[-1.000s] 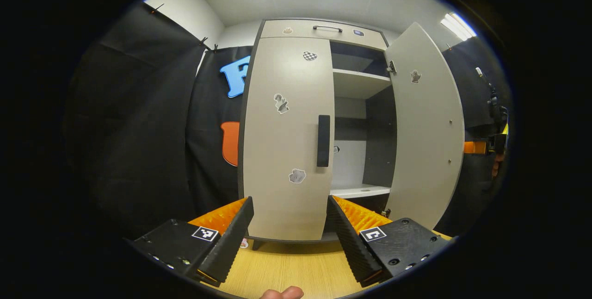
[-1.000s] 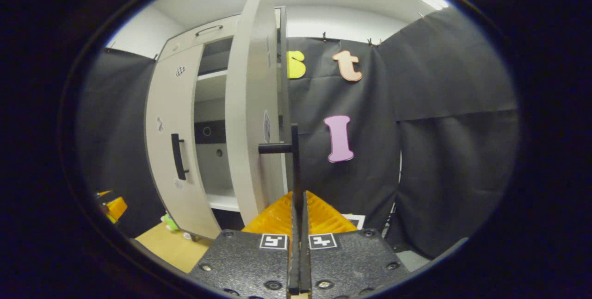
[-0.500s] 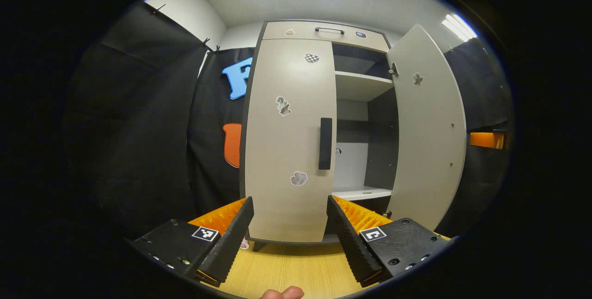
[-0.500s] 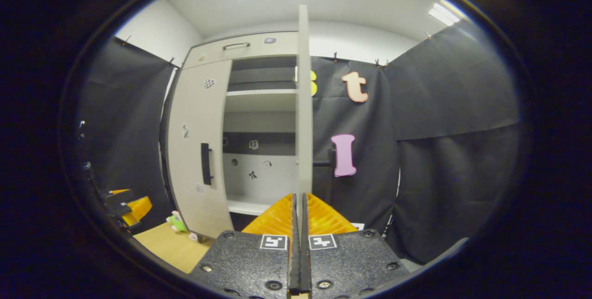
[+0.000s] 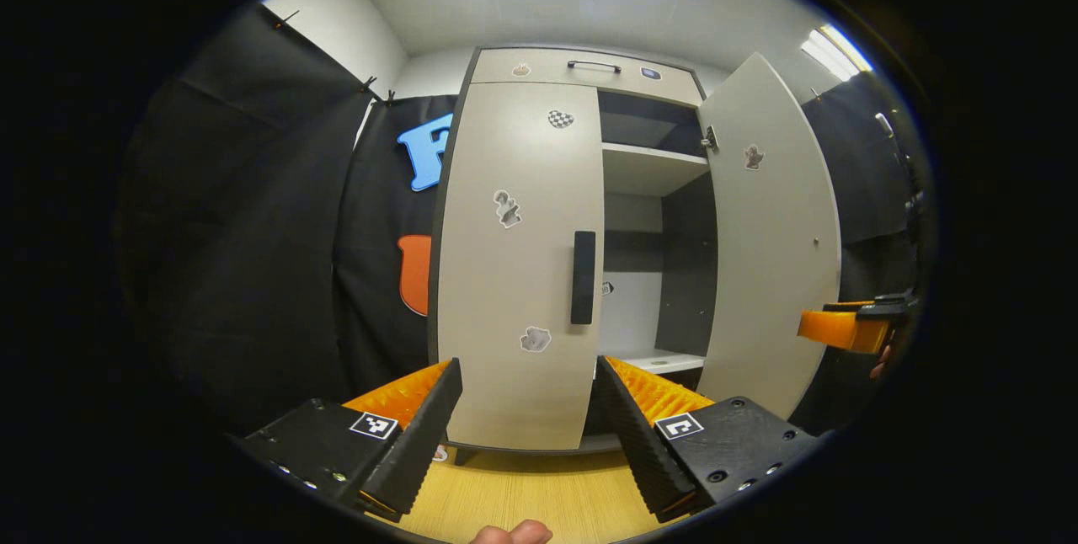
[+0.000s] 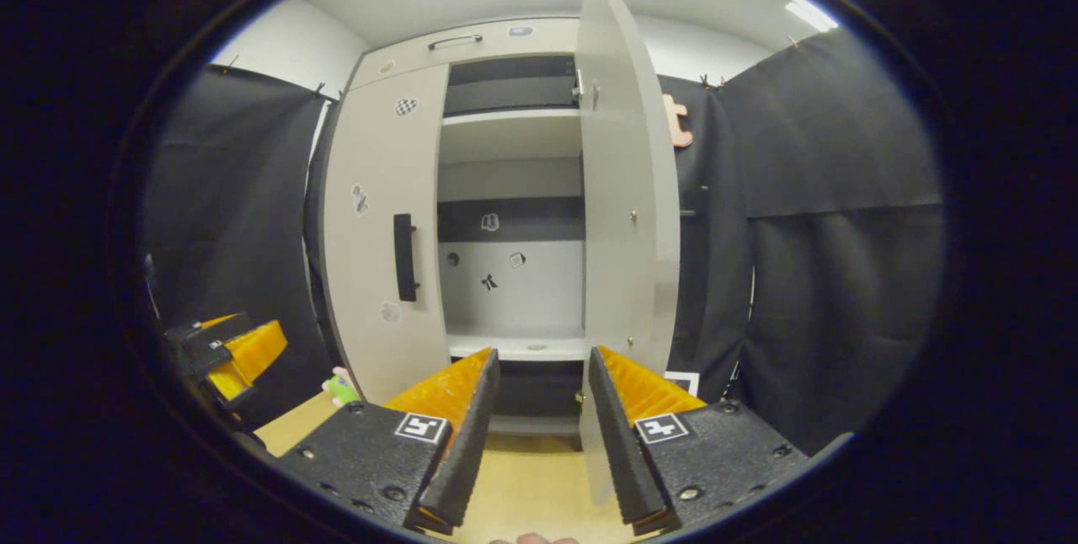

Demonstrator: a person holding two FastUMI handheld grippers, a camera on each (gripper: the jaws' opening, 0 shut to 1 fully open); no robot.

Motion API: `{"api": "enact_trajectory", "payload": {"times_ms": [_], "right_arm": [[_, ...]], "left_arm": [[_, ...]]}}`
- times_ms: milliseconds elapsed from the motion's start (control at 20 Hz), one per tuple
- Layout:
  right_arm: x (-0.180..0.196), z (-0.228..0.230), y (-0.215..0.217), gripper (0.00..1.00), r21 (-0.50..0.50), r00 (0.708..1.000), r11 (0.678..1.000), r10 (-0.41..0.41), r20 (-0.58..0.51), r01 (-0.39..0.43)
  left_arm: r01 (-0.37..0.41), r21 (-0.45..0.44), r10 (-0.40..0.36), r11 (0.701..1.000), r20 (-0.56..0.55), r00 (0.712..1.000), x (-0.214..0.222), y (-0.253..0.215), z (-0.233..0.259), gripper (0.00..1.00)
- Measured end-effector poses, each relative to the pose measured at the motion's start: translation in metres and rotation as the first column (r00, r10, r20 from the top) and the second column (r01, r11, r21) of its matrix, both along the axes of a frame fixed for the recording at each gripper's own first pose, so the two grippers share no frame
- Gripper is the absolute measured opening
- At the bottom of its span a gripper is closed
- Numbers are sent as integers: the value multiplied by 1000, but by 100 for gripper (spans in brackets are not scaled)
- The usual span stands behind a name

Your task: Open the right door of the double-door shoe cabinet with the right hand, and open the left door with the left hand.

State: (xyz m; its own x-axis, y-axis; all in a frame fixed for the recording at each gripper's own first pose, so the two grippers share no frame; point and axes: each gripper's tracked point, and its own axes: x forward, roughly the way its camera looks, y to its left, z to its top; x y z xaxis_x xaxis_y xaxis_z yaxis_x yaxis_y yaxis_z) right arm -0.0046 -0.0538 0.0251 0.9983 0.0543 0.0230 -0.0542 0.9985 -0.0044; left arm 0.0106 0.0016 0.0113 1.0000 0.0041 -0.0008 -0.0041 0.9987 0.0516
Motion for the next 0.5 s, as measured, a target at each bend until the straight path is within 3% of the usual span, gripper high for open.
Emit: {"api": "enact_trajectory", "payload": {"times_ms": [250,500], "right_arm": [[4,-9,2,76,23,1000,1000,-3,-21,4],[-8,1,2,74,18,1000,1000,-4,24,4]], "left_arm": [[83,-57,-82,995,16,997,9,-23,5,95],[176,-61,-174,983,28,984,24,-41,11,95]]}}
